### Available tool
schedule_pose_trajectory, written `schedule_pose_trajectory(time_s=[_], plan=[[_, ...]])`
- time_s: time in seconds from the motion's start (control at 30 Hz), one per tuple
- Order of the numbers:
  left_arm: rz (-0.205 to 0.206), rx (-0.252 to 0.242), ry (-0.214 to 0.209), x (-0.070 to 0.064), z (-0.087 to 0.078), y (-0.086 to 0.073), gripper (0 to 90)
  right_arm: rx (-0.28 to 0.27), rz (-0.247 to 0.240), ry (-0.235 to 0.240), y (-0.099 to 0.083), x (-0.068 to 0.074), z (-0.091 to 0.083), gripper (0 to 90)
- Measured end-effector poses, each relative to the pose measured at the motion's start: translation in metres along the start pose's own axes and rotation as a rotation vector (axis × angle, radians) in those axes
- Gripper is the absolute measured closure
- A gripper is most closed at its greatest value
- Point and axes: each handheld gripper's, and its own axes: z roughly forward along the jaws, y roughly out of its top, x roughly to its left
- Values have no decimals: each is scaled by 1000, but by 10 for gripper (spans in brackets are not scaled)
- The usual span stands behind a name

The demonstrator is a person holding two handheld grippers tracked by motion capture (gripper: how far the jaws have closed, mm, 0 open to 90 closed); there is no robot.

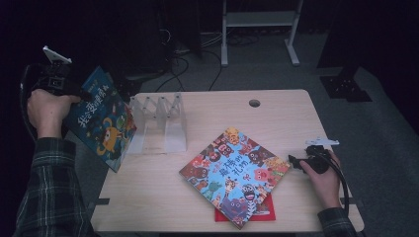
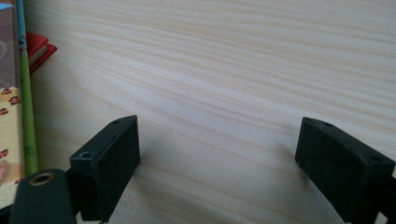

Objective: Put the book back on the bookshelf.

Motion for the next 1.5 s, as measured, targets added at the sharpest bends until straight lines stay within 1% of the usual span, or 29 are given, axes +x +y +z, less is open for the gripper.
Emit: schedule_pose_trajectory(time_s=[0.1, 0.27, 0.4, 0.47, 0.6, 0.67, 0.77, 0.8, 0.87, 0.9, 0.93, 1.1, 1.17, 1.23, 1.3, 1.33, 1.37, 1.47, 1.5], plan=[[7, -1, -2, 0, -1, 0, 743, 0, 0, 0, 0, 0, 0, 129], [10, -5, 14, 0, -2, -1, 695, 1, 1, 0, 0, 0, 0, 129], [14, -19, 20, 1, -6, -1, 683, 0, 0, 0, 0, 0, 0, 128], [22, -26, 21, 1, -9, -1, 683, 0, 0, 0, 0, 0, 0, 128], [33, -45, 35, -2, -18, 1, 676, 0, 0, 0, 0, 0, 0, 129], [44, -54, 51, -4, -23, 2, 666, 0, 0, 0, 0, 0, 0, 129], [48, -72, 57, -6, -28, 2, 664, 0, 0, 0, 0, 0, 0, 129], [55, -70, 61, -6, -29, 2, 664, 1, 1, 0, 0, 0, 0, 128], [62, -75, 73, -7, -33, 3, 665, 0, 0, 1, 0, 0, 0, 129], [62, -85, 82, -8, -35, 3, 666, 1, 0, 0, 0, 0, 0, 129], [67, -87, 83, -8, -37, 4, 668, 1, 0, 0, 0, 0, 0, 129], [73, -103, 95, -11, -46, 5, 696, 1, 0, 0, 0, 0, 0, 128], [75, -109, 93, -12, -47, 5, 714, 1, 0, 0, 0, 0, 0, 128], [80, -101, 91, -12, -48, 5, 750, 1, 0, 0, 0, 0, 0, 128], [85, -95, 102, -14, -47, 5, 768, 1, 1, 0, 0, 0, 0, 129], [92, -91, 106, -15, -47, 4, 798, 1, 0, 0, 0, 0, 0, 128], [97, -85, 106, -17, -47, 4, 816, 1, 1, 0, 0, 0, 0, 129], [105, -78, 83, -21, -47, 3, 896, 1, 0, 1, 0, 0, 0, 129], [109, -70, 79, -22, -46, 3, 900, 1, 1, 0, 0, 0, 0, 128]])
